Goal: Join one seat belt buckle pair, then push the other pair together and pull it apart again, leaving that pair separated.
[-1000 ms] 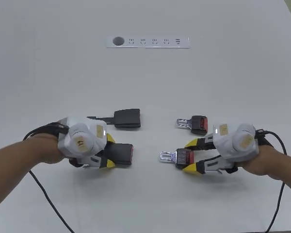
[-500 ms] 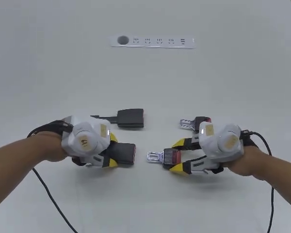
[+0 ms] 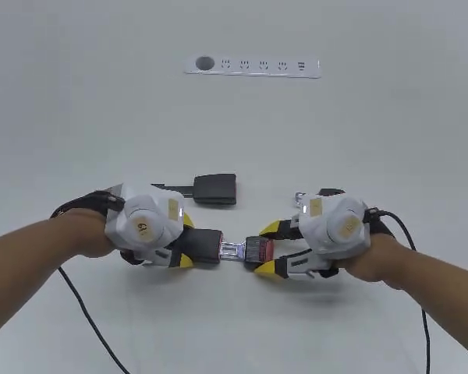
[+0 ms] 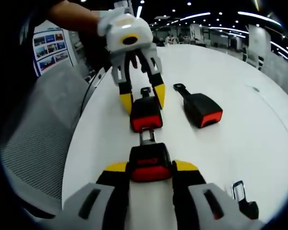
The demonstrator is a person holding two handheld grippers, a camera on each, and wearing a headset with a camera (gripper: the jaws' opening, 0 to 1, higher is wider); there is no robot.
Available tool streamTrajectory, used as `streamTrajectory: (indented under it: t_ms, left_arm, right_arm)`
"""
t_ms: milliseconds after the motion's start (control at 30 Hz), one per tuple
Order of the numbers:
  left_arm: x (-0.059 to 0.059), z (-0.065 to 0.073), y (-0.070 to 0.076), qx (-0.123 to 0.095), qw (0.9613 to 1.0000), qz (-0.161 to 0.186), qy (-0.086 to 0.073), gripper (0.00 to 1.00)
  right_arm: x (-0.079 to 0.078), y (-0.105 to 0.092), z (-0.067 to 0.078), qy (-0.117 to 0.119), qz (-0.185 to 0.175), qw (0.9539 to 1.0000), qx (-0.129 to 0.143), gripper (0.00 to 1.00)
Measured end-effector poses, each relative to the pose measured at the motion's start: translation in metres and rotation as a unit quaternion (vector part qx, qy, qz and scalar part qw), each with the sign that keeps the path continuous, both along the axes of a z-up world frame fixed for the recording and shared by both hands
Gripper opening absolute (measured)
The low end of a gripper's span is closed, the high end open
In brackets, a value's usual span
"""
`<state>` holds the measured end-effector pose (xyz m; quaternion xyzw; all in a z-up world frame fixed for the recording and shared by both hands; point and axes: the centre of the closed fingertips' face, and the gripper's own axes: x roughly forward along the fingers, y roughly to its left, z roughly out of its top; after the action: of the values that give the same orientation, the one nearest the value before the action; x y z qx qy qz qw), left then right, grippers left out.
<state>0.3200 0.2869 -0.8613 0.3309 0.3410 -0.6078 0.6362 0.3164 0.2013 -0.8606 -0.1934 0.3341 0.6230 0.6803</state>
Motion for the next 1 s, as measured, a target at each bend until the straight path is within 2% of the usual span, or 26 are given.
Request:
streamTrajectory:
  t_ms: [133,167,200,367,700,1000]
  left_arm:
    - [0.000,0.000,-0.001,0.000,1.0000,-0.003,-0.001,0.35]
    - [0.000,0.000,0.000,0.000,1.0000,-0.004,-0.001,0.35]
    - [0.000,0.000,0.000,-0.003,1.0000,-0.003,0.000,0.35]
    - [0.000,0.000,-0.001,-0.006,1.0000,-0.005,-0.002,0.35]
    - [0.000,0.000,-0.002,-0.006,0.9999,-0.012,-0.002,0.34]
    - [0.000,0.000,-0.003,0.001,0.9996,-0.030,-0.001,0.34]
  right_arm:
    - [0.001,0.009,0.001,0.004,-0.005,1.0000,0.005,0.35]
    - [0.004,0.013,0.002,-0.015,0.011,0.9998,0.007,0.35]
    - [0.002,0.011,0.002,0.002,0.000,1.0000,0.003,0.35]
    - [0.001,0.010,0.002,0.003,-0.004,1.0000,0.007,0.34]
    - [0.002,0.016,0.002,0.003,0.001,1.0000,-0.005,0.34]
    - [0.003,0.031,0.002,0.002,-0.001,1.0000,-0.006,0.34]
